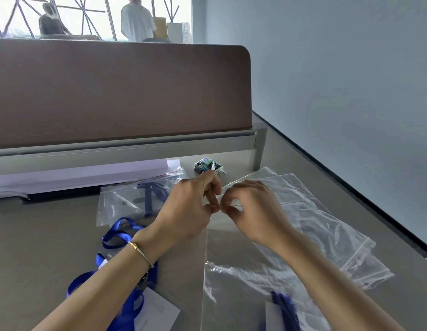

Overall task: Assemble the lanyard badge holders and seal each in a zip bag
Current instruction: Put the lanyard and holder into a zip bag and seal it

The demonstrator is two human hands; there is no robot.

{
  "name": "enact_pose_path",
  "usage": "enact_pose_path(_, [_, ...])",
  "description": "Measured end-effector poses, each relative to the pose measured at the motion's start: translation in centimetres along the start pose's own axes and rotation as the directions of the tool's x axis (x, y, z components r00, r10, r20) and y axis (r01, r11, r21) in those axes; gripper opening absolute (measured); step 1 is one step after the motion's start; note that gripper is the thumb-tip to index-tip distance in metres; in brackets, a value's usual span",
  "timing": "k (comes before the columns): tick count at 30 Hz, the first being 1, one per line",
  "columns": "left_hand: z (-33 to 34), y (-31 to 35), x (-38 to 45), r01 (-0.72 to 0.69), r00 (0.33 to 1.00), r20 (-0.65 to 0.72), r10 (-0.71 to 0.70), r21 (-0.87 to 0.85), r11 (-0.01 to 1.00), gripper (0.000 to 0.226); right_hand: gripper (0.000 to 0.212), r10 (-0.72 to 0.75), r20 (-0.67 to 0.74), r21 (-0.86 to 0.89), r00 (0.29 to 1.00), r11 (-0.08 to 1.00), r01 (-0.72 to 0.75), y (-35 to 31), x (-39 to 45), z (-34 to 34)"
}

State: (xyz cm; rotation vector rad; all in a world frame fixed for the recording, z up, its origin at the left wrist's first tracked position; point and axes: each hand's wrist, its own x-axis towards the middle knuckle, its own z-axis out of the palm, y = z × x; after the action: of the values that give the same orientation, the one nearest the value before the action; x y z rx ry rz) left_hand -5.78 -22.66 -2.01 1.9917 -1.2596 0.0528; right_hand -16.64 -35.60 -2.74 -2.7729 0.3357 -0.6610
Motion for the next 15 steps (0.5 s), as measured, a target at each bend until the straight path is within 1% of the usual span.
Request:
enact_pose_path(5, [0.05,0.26,-0.21,-0.029,0.999,0.024,0.028,0.045,0.999,0.036,0.017,-0.004,0.001,-0.064,1.000,0.998,0.004,-0.18,0.01,0.02])
enact_pose_path(9, [-0.20,-0.05,-0.16,-0.034,0.999,0.033,0.032,0.065,0.997,0.032,0.007,0.039,-0.017,0.028,0.999,0.999,-0.038,0.14,-0.04,-0.39])
enact_pose_path(11, [-0.33,-0.07,-0.14,-0.036,0.999,0.039,0.034,0.064,0.997,0.030,0.007,0.050,-0.036,0.043,0.998,0.998,-0.049,0.36,0.04,-0.64])
enact_pose_path(15, [-0.25,0.23,-0.18,-0.046,0.998,0.052,0.039,0.153,0.987,0.021,0.009,-0.011,-0.042,-0.064,0.999,0.998,0.008,0.02,0.07,-0.32])
